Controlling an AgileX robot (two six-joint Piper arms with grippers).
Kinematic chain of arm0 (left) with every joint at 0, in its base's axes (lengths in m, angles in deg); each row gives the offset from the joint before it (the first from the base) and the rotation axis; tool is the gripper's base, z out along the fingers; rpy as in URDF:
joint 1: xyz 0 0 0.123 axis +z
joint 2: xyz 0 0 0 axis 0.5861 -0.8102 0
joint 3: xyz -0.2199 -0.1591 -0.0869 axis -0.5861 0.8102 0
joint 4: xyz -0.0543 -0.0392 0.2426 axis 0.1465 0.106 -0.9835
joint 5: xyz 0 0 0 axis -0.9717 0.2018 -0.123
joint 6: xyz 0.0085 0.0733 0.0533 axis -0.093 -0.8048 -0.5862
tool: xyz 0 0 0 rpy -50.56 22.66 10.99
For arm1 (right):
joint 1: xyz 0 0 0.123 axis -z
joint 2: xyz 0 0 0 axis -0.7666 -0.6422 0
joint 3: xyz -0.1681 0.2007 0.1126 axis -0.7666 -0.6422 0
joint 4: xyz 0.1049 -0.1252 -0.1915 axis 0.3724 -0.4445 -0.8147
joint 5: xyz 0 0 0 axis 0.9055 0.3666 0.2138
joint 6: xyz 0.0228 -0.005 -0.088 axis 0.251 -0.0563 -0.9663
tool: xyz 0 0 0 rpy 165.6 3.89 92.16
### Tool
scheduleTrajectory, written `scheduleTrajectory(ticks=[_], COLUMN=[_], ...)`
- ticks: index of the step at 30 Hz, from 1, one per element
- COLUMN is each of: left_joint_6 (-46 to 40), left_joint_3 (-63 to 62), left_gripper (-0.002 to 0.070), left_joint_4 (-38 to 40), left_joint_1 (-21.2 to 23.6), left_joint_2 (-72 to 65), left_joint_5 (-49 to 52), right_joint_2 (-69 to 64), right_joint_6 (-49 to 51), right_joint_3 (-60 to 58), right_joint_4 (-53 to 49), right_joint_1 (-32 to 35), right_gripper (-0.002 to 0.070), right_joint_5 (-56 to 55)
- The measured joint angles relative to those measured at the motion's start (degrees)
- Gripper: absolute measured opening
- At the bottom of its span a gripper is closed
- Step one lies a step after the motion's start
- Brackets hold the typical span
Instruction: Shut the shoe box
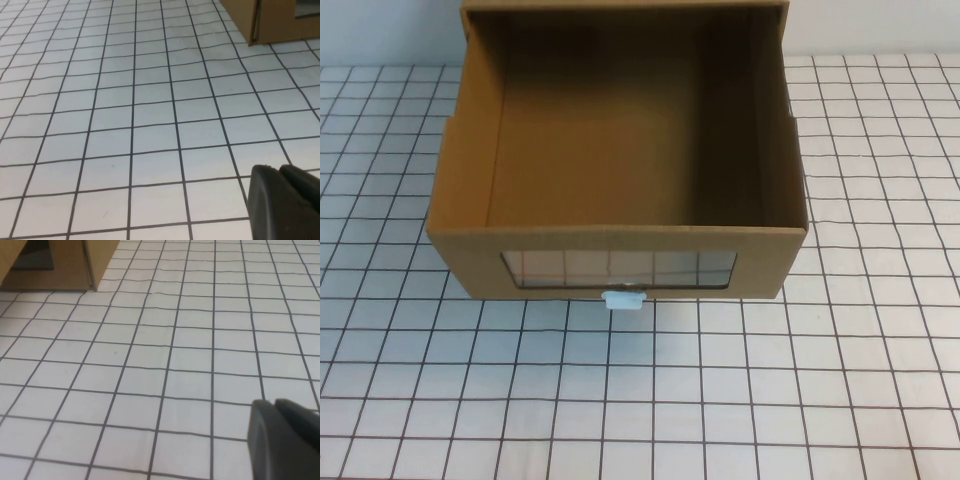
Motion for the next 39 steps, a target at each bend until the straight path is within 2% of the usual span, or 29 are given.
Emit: scheduleTrajectory(ticks=[13, 18, 22, 30, 34, 39], left_joint_6=[0.0, 0.0, 0.0, 0.0, 0.0, 0.0], left_joint_3=[0.0, 0.0, 0.0, 0.0, 0.0, 0.0], left_gripper=[-0.0005, -0.0005, -0.0005, -0.0005, -0.0005, -0.0005], left_joint_4=[0.0, 0.0, 0.0, 0.0, 0.0, 0.0], left_joint_1=[0.0, 0.0, 0.0, 0.0, 0.0, 0.0], left_joint_2=[0.0, 0.0, 0.0, 0.0, 0.0, 0.0], left_joint_5=[-0.13, -4.37, -13.73, -43.11, -51.41, -52.16], right_joint_2=[0.0, 0.0, 0.0, 0.0, 0.0, 0.0], right_joint_6=[0.0, 0.0, 0.0, 0.0, 0.0, 0.0], right_joint_3=[0.0, 0.0, 0.0, 0.0, 0.0, 0.0], right_joint_4=[0.0, 0.0, 0.03, 0.65, 0.7, 0.7], right_joint_1=[0.0, 0.0, 0.0, 0.0, 0.0, 0.0], right_gripper=[-0.0013, -0.0014, -0.0014, -0.0013, -0.0013, -0.0013], right_joint_5=[0.0, -6.49, -20.35, -49.16, -53.39, -53.43])
